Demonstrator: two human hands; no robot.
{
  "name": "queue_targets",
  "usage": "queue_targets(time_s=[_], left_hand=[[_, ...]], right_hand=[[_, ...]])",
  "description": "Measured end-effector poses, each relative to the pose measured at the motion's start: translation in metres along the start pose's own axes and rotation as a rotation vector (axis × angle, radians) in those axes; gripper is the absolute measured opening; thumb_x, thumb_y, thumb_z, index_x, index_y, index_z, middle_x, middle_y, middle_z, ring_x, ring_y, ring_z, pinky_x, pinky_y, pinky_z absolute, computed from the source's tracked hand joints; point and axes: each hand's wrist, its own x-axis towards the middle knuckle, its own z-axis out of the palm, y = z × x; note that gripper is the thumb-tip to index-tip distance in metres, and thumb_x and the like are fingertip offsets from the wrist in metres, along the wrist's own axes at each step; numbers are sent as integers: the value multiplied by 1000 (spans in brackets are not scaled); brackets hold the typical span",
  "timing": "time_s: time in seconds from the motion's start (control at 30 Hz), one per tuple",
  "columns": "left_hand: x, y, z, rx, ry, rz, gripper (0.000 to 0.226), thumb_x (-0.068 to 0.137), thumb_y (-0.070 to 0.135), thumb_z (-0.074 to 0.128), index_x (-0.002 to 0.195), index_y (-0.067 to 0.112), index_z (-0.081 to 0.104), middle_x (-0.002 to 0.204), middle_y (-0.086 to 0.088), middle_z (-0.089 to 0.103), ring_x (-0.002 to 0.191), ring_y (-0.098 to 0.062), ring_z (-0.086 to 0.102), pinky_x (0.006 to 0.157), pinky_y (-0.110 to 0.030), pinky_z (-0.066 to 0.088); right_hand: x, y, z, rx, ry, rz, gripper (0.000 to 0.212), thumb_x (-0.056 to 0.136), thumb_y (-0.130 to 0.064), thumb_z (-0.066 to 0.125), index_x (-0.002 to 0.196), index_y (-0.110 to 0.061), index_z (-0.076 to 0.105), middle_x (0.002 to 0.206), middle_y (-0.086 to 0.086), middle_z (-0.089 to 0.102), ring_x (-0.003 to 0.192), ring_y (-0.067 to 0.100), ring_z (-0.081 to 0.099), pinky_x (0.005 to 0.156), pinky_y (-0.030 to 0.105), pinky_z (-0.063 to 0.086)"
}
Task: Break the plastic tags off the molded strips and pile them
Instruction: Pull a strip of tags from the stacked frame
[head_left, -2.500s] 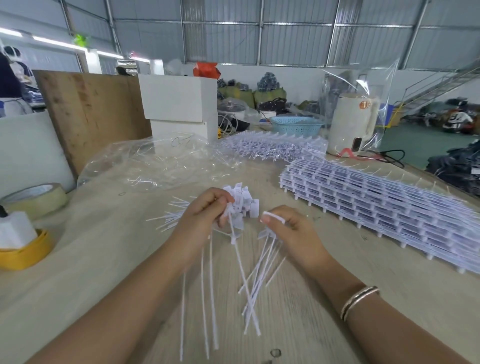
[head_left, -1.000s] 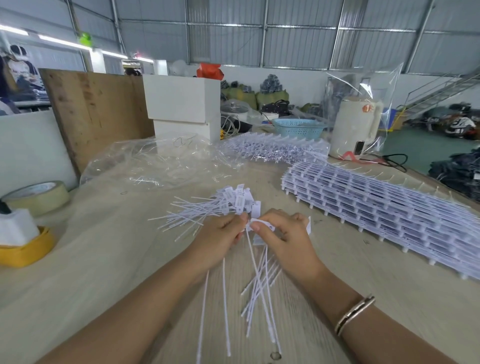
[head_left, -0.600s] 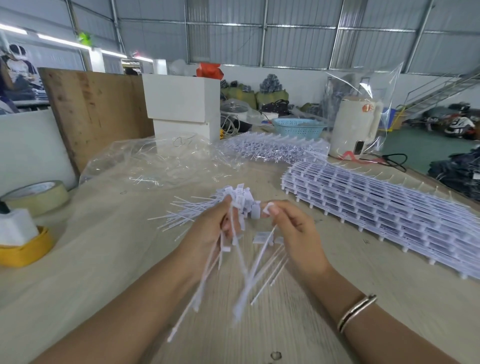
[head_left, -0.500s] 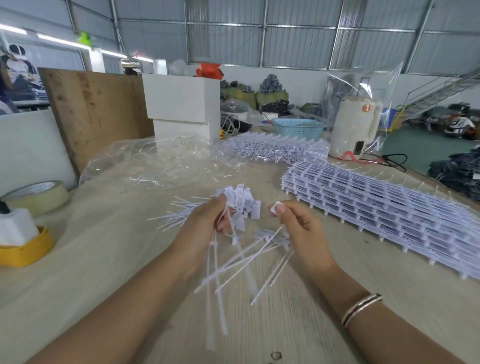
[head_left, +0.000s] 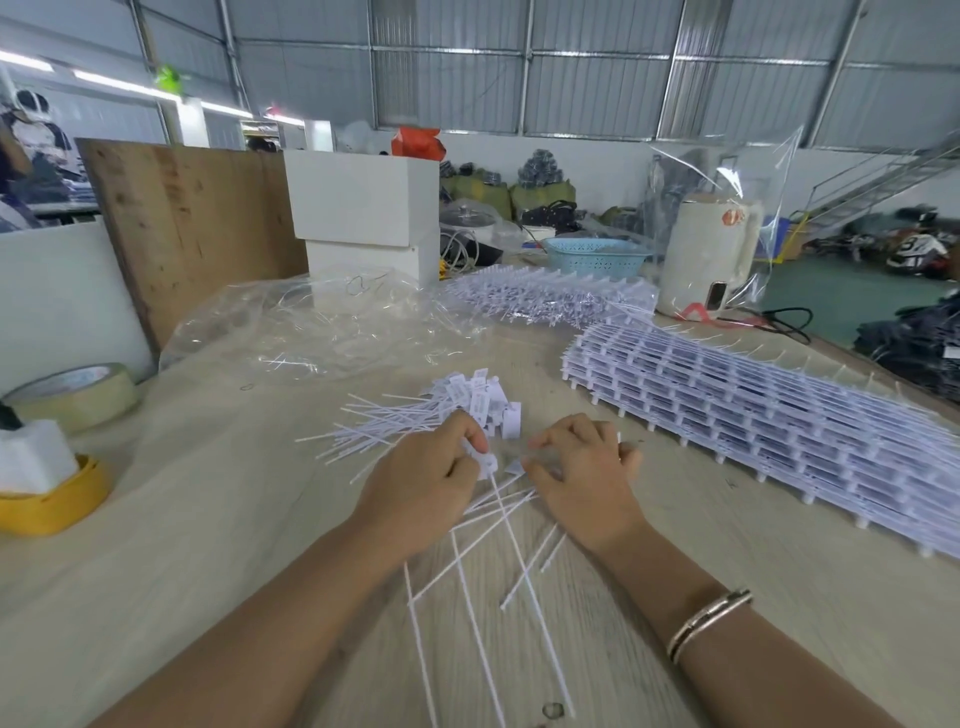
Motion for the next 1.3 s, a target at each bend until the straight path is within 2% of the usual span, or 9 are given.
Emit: queue_targets(time_s=[0.13, 0.23, 0.43, 0.53, 0.67, 0.9, 1.03, 1.13, 1.3], left_hand=[[-2, 2, 3, -14, -61, 80, 27, 87, 13, 39, 102, 36, 41, 59, 7, 49, 54, -11, 45, 58, -35, 41], [-6, 6, 8, -37, -80, 166, 31, 84, 20, 39, 107, 41, 36, 80, 16, 52, 73, -1, 51, 66, -29, 43], [-2, 2, 2, 2, 39, 214, 24, 87, 14, 51, 104, 31, 49, 98, 22, 46, 67, 2, 50, 58, -16, 34], [-1, 2, -4, 105, 73, 172, 7, 90, 31, 50, 84, 32, 53, 79, 17, 52, 61, -4, 50, 56, -26, 37], [1, -1, -4, 107, 51, 147, 38, 92, 41, 45, 62, 17, 49, 50, 4, 41, 49, -10, 39, 51, -27, 28], [1, 6, 2, -402, -20, -30, 34, 95, 17, 51, 62, 12, 52, 51, 12, 42, 52, -4, 39, 53, -18, 30], [1, 8, 6, -628, -24, -127, 33, 96, 19, 48, 66, 7, 55, 58, 1, 45, 54, -6, 41, 58, -18, 34], [4, 10, 4, -873, 47, -248, 40, 97, 23, 45, 57, 17, 49, 53, 5, 43, 51, -8, 38, 56, -18, 34], [6, 4, -5, -641, 101, -91, 39, 96, 11, 47, 57, 16, 45, 49, 13, 42, 48, 2, 41, 52, -9, 33]], right_hand=[[-6, -13, -11, 247, 88, -106, 29, 91, -46, 39, 101, -35, 65, 105, -20, 50, 104, 2, 36, 81, 29, 15], [-12, -21, -12, 402, -36, -143, 35, 89, -50, 37, 88, -30, 65, 92, -18, 56, 100, 0, 41, 96, 37, 19], [-12, -20, -14, 513, -29, -116, 30, 94, -24, 55, 67, -32, 45, 68, -16, 47, 77, -1, 45, 91, 36, 21], [-13, -21, -15, 611, 11, -86, 31, 95, -22, 52, 66, -31, 43, 64, -13, 43, 70, 3, 39, 92, 36, 25], [-14, -20, -17, 676, -73, -31, 30, 91, -26, 56, 64, -33, 47, 71, -9, 45, 85, 19, 40, 98, 39, 26], [-14, -21, -21, 879, -112, -166, 11, 85, -15, 66, 75, -17, 71, 64, -12, 57, 72, 0, 51, 78, 26, 41], [-13, -22, -19, 775, 16, -212, 20, 86, -30, 64, 72, -45, 67, 69, -26, 61, 80, 1, 53, 89, 58, 36], [-13, -24, -20, 818, 58, -187, 22, 84, -35, 60, 72, -53, 64, 70, -28, 62, 79, 2, 54, 90, 63, 33], [-10, -19, -15, 881, 24, -42, 24, 87, -29, 64, 69, -45, 64, 78, -4, 57, 96, 31, 52, 94, 55, 36]])
